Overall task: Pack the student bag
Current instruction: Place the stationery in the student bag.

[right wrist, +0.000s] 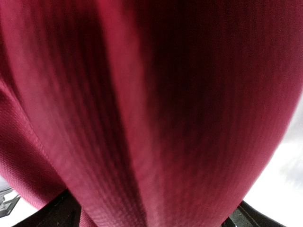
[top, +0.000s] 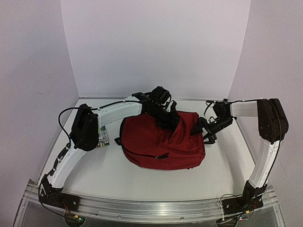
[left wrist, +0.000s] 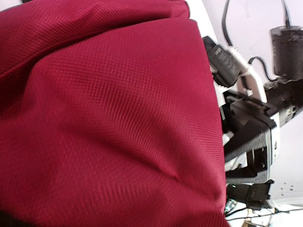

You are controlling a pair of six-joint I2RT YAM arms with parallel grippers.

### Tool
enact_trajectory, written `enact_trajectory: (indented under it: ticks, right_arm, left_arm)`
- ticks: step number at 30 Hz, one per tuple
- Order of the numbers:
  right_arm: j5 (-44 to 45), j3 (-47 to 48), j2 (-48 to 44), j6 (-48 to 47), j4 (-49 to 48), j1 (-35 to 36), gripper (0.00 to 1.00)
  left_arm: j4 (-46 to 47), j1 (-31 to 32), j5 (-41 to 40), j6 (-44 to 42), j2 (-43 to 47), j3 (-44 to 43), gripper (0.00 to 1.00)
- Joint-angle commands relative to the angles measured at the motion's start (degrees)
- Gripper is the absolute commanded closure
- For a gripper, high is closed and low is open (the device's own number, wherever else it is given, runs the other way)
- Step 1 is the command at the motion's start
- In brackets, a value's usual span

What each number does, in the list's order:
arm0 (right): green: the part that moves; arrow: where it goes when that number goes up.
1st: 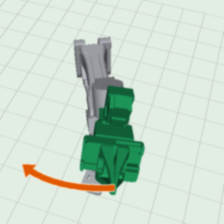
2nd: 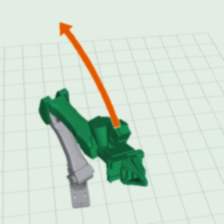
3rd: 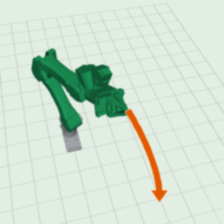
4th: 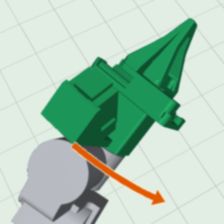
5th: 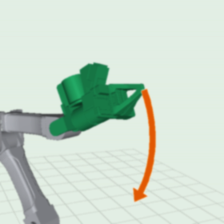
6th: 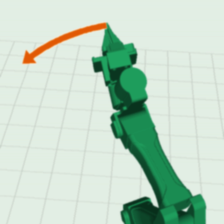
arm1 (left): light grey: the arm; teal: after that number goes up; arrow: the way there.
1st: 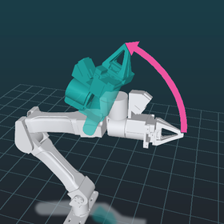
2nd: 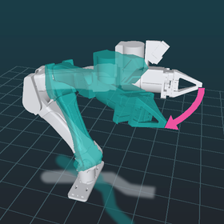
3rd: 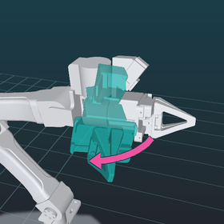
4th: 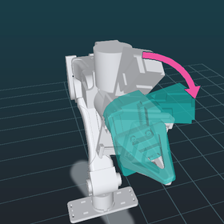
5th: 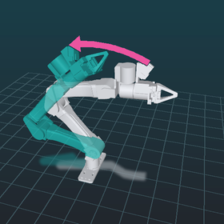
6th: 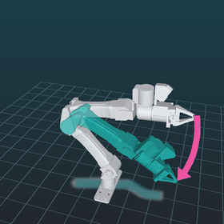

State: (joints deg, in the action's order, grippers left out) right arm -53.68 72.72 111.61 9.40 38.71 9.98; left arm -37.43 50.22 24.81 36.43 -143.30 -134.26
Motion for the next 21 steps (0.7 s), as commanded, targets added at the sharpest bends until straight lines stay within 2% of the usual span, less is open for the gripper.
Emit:
enact_trajectory:
  ticks: [1,7,17,19,21]
  right_arm:
    - [8.0,1.4,1.0,0.3,-1.8,0.6,0.07]
    - [10.0,1.2,1.3,0.5,-1.8,0.6,0.06]
    - [11.2,0.9,0.3,0.4,-1.8,0.6,0.06]
    - [11.1,1.1,-0.1,0.3,-1.7,0.6,0.06]
    - [10.8,1.2,-0.5,0.3,-1.7,0.6,0.06]
  left_arm:
    - [-11.5,1.2,-13.6,-3.4,8.4,3.1,0.52]
    - [-25.0,1.0,-21.6,-5.3,9.2,2.5,0.5]
    - [-36.7,0.4,-33.1,-2.7,9.9,1.6,0.52]
    - [-36.8,0.4,-34.1,-2.7,11.1,2.1,0.52]
    - [-29.9,0.6,-31.2,-4.5,14.8,6.2,0.51]
